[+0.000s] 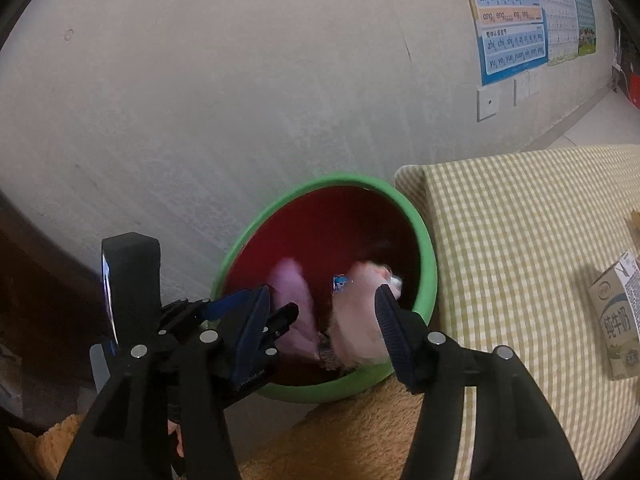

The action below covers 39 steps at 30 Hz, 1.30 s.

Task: Collect trash
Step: 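Open the left tool over the bin while the right tool drops the strawberry wrapper in, then grasp the yellow printed wrapper with the right tool while the left tool grasps the milk carton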

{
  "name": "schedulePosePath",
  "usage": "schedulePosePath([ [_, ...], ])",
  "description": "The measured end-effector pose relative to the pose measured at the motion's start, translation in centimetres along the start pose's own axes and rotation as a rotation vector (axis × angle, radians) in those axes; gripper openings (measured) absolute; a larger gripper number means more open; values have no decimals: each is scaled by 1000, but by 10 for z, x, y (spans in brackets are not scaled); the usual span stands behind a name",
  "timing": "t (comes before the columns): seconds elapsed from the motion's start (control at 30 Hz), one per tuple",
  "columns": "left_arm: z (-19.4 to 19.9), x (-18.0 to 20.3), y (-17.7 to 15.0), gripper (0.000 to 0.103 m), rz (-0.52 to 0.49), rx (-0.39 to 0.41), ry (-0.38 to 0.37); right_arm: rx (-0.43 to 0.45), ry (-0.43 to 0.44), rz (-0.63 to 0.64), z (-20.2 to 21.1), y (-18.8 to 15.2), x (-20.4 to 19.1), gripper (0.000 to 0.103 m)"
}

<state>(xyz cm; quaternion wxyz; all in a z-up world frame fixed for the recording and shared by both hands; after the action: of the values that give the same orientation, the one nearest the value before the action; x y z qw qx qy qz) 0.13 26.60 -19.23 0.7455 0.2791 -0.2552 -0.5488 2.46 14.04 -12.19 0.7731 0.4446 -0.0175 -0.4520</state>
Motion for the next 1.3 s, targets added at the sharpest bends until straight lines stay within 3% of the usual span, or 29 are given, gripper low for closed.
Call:
schedulePosePath([
  [0.13,2,-3,0,70,6,0,8,21,-8,-22,13,2,12,58],
  [0.3,6,-2,4,76,5,13,20,73,-114,-66,54,6,71,66],
  [0.4,7,2,6,77,0,20,25,117,-286,-117,93,11,141,73],
  [0.53,9,14,8,78,-9,25,18,149,-541,-287,154,2,251,75],
  [0.6,11,24,12,78,-17,27,7,162,-645,-376,183,-12,301,75],
  [0.67,13,39,15,78,-33,30,-9,160,-688,-451,199,-33,331,75],
  [0.8,17,82,20,78,-96,33,-57,123,-618,-644,194,-78,363,72],
  [0.83,17,97,21,78,-109,27,-81,126,-584,-684,193,-84,365,66],
  [0.9,18,122,22,79,-115,16,-124,155,-526,-746,196,-87,365,64],
  [1.0,18,165,23,79,-117,-7,-201,178,-530,-698,217,-84,359,62],
  [1.17,11,256,26,79,-135,-32,-334,277,-468,-739,254,-82,351,63],
  [1.3,-6,307,38,85,-141,-6,-336,281,-451,-750,263,-82,346,64],
])
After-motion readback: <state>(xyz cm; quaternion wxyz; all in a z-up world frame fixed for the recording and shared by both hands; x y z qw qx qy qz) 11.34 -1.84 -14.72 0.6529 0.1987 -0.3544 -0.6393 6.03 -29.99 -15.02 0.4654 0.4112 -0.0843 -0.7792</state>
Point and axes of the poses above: each gripper's, at about its wrist camera, not at the fingertips, and z roughly against the way its jaws point, x to its right, y to its top, the point moved 8 cm from there along -z, roughly the way its jaws point, and after that the axes turned 15 degrees about x, right-handed, at the moved point
